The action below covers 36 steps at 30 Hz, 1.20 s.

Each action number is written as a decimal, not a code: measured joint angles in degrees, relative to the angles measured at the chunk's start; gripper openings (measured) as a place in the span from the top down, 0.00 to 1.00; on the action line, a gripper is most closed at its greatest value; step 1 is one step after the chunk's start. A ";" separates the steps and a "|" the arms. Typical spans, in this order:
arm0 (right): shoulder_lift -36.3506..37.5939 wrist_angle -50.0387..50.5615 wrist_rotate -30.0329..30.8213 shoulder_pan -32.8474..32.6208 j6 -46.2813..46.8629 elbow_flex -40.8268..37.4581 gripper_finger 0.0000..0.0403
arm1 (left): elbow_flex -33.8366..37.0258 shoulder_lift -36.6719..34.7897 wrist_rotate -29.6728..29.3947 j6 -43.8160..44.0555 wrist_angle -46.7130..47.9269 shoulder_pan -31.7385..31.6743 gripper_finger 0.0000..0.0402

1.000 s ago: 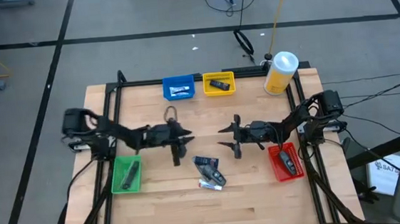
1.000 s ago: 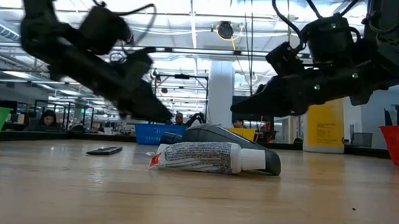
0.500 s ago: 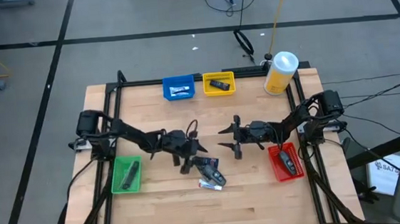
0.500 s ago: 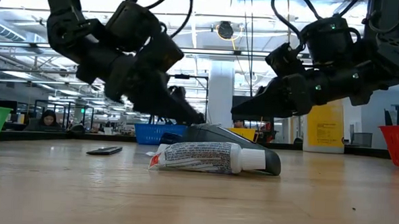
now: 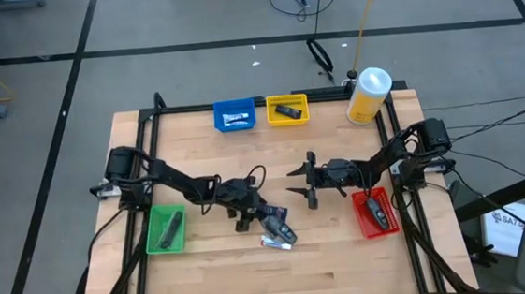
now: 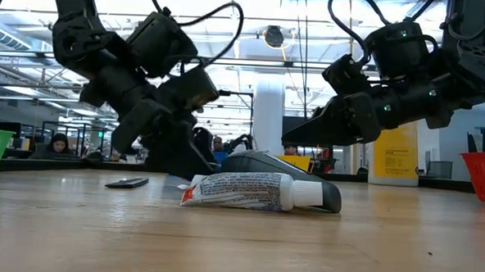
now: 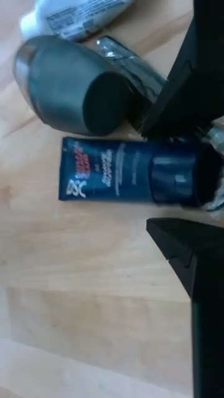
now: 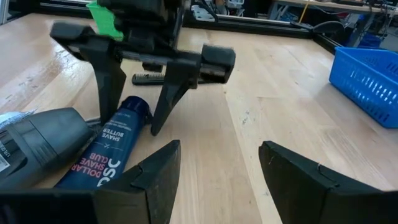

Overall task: Pick & Place Travel size toiletries
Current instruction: Put the blue shaving cream into the yellow bin

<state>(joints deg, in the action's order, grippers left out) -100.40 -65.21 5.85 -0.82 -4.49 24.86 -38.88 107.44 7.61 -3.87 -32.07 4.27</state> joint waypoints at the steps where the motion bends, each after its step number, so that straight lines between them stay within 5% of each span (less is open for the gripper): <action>1: 0.00 0.00 0.00 0.02 0.31 0.00 0.48 | -0.10 0.41 -0.19 -0.04 -0.56 0.02 0.47; 12: 0.00 0.37 0.07 0.02 0.59 0.00 0.48 | -0.01 2.12 -0.64 0.01 -5.52 -0.23 0.70; 21: 7.89 7.83 4.38 0.01 2.18 -2.28 0.48 | 0.03 -1.02 -10.42 0.65 -7.35 -0.88 0.67; 28: 12.68 9.78 11.21 0.02 13.07 -9.55 0.48 | -3.01 -10.25 -10.76 2.91 7.43 -7.86 0.71; 36: 12.63 2.91 18.33 0.04 16.94 -15.00 0.48 | -22.94 -9.66 -11.85 -6.39 33.96 -19.47 0.69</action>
<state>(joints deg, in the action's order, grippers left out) -87.77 -62.30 24.18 -0.78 12.45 9.87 -61.82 97.77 -4.24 -10.25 1.89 -15.20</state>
